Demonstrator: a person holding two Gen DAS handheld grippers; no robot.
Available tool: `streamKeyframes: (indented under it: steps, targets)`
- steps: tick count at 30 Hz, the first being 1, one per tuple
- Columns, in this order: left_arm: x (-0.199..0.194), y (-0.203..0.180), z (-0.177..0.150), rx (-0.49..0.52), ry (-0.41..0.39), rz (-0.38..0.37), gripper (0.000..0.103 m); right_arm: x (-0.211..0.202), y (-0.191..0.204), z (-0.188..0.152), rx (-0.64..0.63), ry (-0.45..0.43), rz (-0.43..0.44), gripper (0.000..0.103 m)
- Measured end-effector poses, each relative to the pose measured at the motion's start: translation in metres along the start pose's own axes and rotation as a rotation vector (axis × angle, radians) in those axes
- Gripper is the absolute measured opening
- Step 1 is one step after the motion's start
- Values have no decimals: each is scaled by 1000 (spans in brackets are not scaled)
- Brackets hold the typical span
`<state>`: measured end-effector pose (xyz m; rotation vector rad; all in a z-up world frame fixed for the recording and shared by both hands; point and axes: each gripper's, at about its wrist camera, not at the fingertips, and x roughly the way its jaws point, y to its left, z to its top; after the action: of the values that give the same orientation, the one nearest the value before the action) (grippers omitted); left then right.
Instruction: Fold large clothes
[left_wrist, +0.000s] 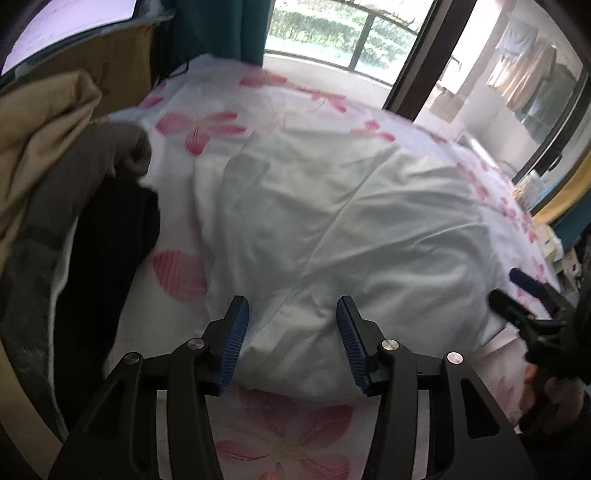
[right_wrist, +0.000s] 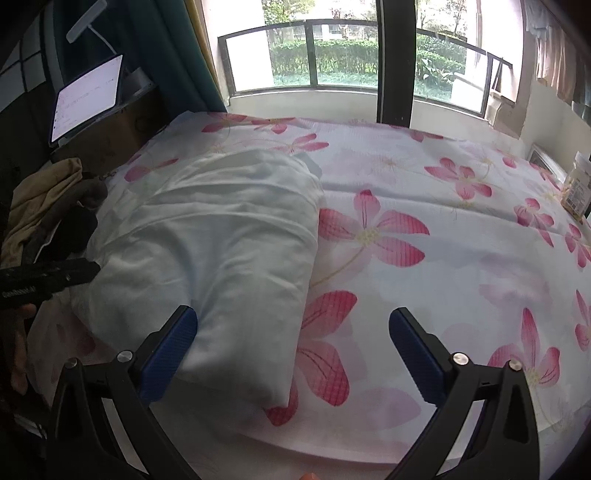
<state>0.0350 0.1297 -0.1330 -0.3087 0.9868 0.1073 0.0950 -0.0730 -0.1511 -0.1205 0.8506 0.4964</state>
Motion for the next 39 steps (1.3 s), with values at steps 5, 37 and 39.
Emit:
streamKeyframes:
  steps: [5,37,39]
  targets:
    - [-5,8,-7,-7,-12,22,53,-4,0,-7,-5,6,4,102]
    - [-24,17,31,-147,-146,-21,55,-31,-26,17,17,-73,3,102]
    - [-17,23,35,-144,-128,4,55,-30,-29,23,21,-82,2,102]
